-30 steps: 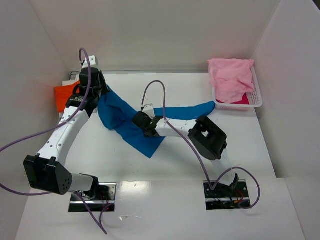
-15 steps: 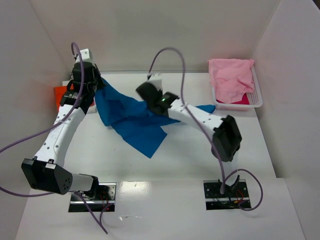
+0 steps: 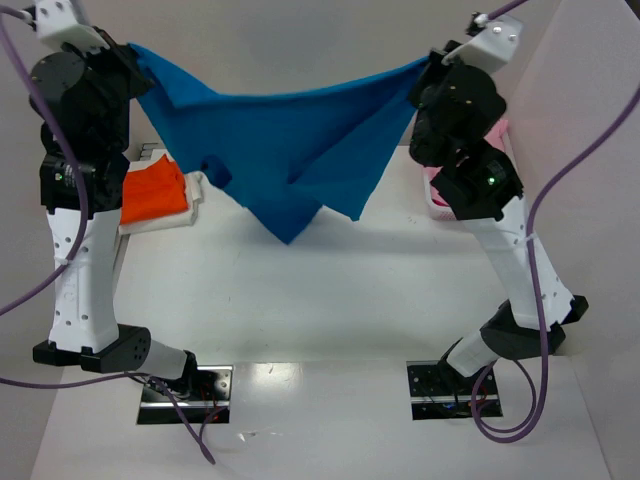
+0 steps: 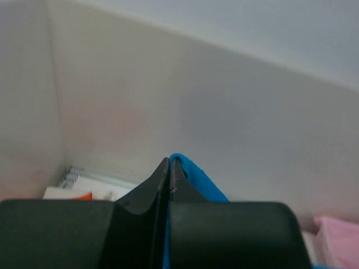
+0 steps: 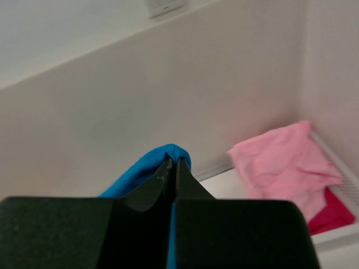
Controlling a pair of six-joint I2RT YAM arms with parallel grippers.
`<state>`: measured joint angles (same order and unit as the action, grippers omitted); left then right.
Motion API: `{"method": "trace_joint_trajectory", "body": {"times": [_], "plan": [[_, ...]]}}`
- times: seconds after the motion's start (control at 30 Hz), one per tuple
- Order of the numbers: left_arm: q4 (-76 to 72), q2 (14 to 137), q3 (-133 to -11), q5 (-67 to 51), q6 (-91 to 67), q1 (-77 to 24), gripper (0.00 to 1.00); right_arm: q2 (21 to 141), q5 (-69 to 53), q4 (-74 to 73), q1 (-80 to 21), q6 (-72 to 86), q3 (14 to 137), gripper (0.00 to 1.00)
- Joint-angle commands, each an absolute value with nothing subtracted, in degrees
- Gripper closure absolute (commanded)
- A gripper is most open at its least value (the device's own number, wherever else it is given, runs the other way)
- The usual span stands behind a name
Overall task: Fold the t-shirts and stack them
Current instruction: Flatten out the tshirt
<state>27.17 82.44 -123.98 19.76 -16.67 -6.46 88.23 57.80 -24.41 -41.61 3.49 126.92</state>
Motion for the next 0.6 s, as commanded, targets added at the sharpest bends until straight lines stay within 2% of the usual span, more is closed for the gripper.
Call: {"method": "trace_joint_trajectory", "body": {"times": [0.0, 0.17, 0.57], "plan": [[28.4, 85.2, -132.1, 24.9, -13.6, -6.1, 1.0, 81.3, 65.7, -15.7, -37.5, -5.3, 121.6, 1.0], [29.6, 87.5, -139.1, 24.8, -14.9, -6.1, 1.0, 76.7, 67.6, -14.1, -37.5, -7.6, 112.5, 1.0], [29.6, 84.3, -136.9, 22.5, -12.6, -6.1, 1.0, 76.3, 64.5, -14.1, -37.5, -4.4, 106.0, 1.0]]}}
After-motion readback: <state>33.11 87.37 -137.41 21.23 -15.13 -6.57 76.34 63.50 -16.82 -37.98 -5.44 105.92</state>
